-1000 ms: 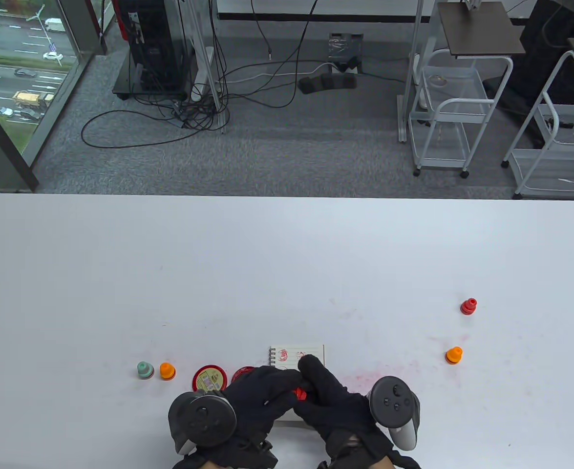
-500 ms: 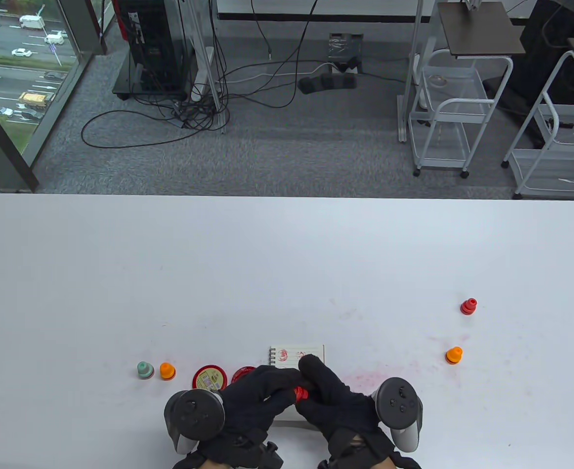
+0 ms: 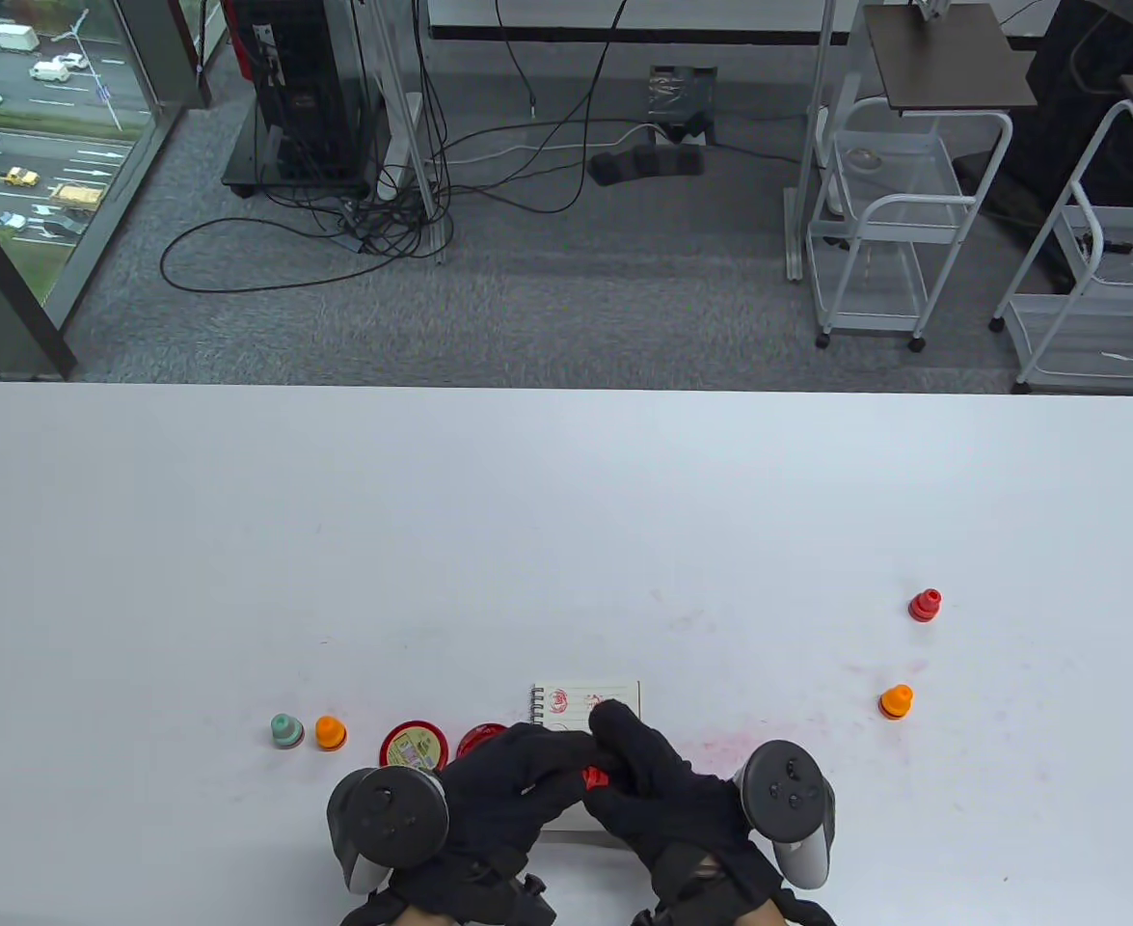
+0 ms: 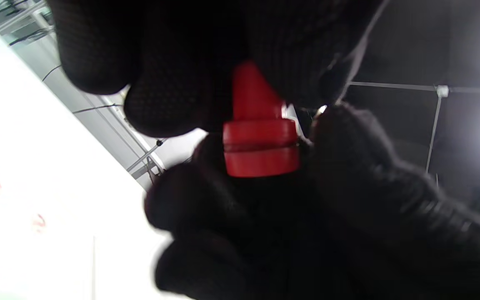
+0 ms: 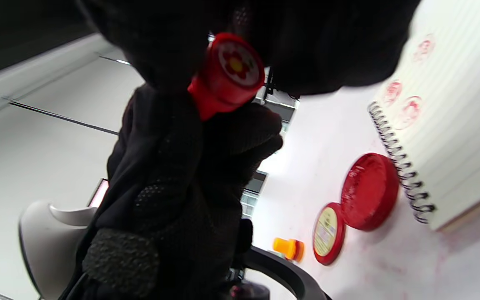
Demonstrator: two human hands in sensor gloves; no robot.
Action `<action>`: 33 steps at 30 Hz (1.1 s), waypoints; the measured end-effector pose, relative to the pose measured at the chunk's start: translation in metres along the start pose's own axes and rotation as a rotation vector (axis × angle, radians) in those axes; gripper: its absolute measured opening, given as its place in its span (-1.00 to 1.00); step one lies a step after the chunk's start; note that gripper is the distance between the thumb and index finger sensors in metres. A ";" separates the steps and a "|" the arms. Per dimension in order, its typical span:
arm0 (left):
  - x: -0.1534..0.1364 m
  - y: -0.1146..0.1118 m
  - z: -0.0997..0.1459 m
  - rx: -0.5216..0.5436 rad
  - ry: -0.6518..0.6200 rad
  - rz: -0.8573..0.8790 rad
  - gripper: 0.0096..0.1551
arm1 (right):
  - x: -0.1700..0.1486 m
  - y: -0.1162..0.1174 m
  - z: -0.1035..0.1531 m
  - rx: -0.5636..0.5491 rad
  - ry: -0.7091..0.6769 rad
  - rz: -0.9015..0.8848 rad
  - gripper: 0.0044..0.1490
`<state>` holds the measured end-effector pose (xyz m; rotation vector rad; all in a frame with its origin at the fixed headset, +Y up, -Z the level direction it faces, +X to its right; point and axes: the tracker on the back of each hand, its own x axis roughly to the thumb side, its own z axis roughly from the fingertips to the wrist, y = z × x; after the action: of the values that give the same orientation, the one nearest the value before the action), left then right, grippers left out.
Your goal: Stamp reward stamp onto notebook
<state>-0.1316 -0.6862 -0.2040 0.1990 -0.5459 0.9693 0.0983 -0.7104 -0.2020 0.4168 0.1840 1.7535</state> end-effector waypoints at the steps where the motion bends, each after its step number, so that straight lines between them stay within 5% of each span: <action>1: 0.001 0.004 -0.001 0.009 -0.010 -0.069 -0.50 | 0.001 -0.005 0.001 -0.026 -0.005 0.016 -0.03; 9: -0.006 0.053 0.005 0.055 0.043 -0.370 -0.49 | 0.006 -0.038 0.015 -0.242 -0.042 0.145 -0.13; 14: -0.037 0.082 0.020 0.081 0.308 -0.456 -0.49 | 0.006 -0.042 0.016 -0.259 -0.041 0.245 -0.18; 20: -0.058 0.089 0.025 -0.165 0.641 -0.622 -0.47 | 0.002 -0.041 0.015 -0.246 -0.013 0.312 -0.20; 33: -0.075 0.067 0.026 -0.454 0.746 -0.676 -0.50 | -0.001 -0.047 0.016 -0.276 0.000 0.422 -0.21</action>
<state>-0.2292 -0.7132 -0.2268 -0.3653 0.0206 0.1967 0.1470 -0.7021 -0.2040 0.2649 -0.1589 2.1562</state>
